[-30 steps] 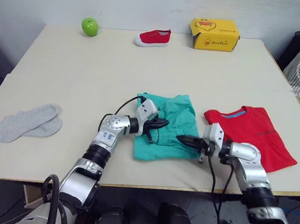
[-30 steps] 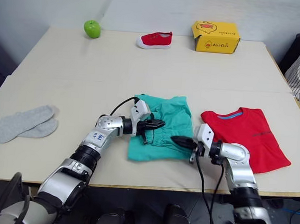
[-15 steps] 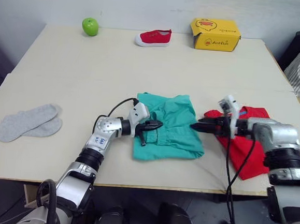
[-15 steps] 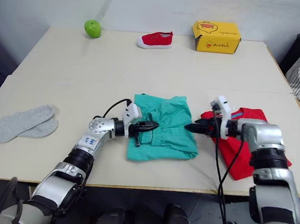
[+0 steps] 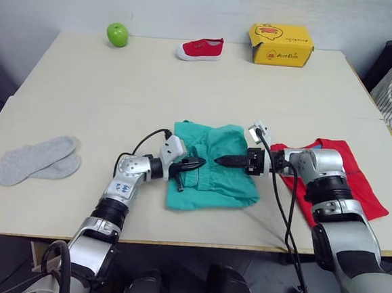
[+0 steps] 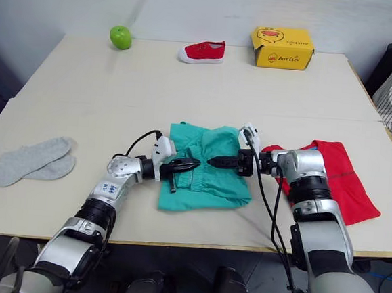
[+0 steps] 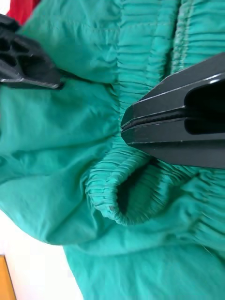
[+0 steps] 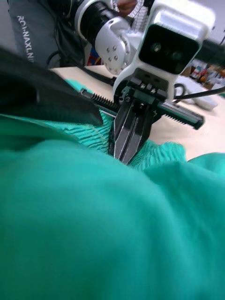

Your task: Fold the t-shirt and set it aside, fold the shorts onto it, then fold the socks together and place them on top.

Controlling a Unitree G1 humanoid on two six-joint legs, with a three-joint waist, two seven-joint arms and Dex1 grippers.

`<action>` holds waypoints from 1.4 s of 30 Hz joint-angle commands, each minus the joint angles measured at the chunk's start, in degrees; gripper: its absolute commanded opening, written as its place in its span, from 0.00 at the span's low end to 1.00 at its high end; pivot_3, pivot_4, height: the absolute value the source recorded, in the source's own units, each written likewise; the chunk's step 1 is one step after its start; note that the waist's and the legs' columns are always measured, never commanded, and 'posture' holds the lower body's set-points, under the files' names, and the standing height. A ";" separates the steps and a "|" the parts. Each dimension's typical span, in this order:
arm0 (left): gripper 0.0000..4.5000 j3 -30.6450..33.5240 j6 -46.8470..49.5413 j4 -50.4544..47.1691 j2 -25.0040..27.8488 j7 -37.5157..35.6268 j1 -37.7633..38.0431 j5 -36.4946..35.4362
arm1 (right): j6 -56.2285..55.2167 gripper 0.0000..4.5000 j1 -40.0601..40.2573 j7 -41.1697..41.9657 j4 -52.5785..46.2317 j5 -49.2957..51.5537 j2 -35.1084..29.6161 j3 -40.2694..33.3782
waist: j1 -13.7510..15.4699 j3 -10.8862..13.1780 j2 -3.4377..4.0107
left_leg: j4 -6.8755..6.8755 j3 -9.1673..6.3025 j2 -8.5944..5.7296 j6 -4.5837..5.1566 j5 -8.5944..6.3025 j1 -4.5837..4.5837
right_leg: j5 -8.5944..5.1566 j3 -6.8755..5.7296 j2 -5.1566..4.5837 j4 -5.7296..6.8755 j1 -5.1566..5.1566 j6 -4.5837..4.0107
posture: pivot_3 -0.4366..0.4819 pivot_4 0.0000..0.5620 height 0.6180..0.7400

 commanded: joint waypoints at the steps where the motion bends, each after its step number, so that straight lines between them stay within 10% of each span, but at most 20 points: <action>1: 0.00 0.74 -0.31 -4.41 1.16 -2.53 1.24 -2.23 | 5.11 0.17 0.50 2.95 -9.11 5.69 -4.55 -4.15 | 0.05 0.00 0.00 | 0.00 -0.01 -0.01 0.01 0.00 -0.05 | 0.00 -0.01 -0.01 -0.01 -0.03 0.00 | 0.48 0.27 1.00; 3: 0.00 1.01 0.50 -6.61 1.67 -3.70 1.92 -3.34 | 9.30 0.02 1.01 4.68 -12.86 8.80 -7.96 -5.59 | 0.07 0.00 0.00 | 0.00 -0.04 -0.02 0.01 -0.01 -0.13 | 0.00 -0.01 -0.02 -0.01 -0.10 0.00 | 0.48 0.27 1.00; 8: 0.00 2.26 6.56 -15.55 3.48 -7.67 4.56 -9.14 | 15.92 0.01 1.71 8.49 -19.78 14.14 -18.61 -6.98 | 0.04 0.01 0.00 | 0.00 -0.01 -0.02 0.02 -0.02 -0.27 | 0.00 0.00 -0.02 -0.02 -0.28 0.00 | 0.48 0.27 1.00; 17: 0.51 9.46 27.70 -48.93 15.15 -13.34 19.04 -30.62 | 3.13 0.00 3.01 22.23 -8.08 6.02 -48.27 6.77 | -0.07 0.04 0.03 | -0.01 -0.02 0.03 0.00 -0.04 -0.65 | 0.00 0.16 0.03 -0.26 -0.59 0.01 | 0.48 0.27 1.00; 24: 1.00 12.32 30.69 -54.94 19.36 -11.15 25.20 -33.18 | -17.94 0.00 -0.58 19.96 11.29 -10.31 -44.61 17.99 | -0.28 0.07 0.10 | 0.03 0.28 0.01 -0.05 0.03 -0.41 | 0.02 0.26 0.04 -0.26 -0.59 0.04 | 0.48 0.27 1.00; 30: 1.00 14.71 31.56 -56.96 21.78 -9.75 28.04 -33.56 | -30.12 0.00 -7.60 11.90 27.52 -19.90 -36.57 16.02 | -0.17 0.14 0.21 | -0.01 0.41 0.06 -0.11 0.05 -0.31 | 0.01 0.35 0.11 -0.21 -0.60 0.01 | 0.48 0.27 1.00; 42: 1.00 19.63 30.79 -54.79 25.15 -8.43 31.52 -32.46 | -45.66 0.81 -10.92 7.76 29.63 -25.30 -41.83 7.52 | -0.05 0.37 0.62 | -0.01 0.39 0.04 -0.11 0.05 -0.32 | 0.01 0.35 0.08 -0.22 -0.59 0.01 | 0.48 0.27 1.00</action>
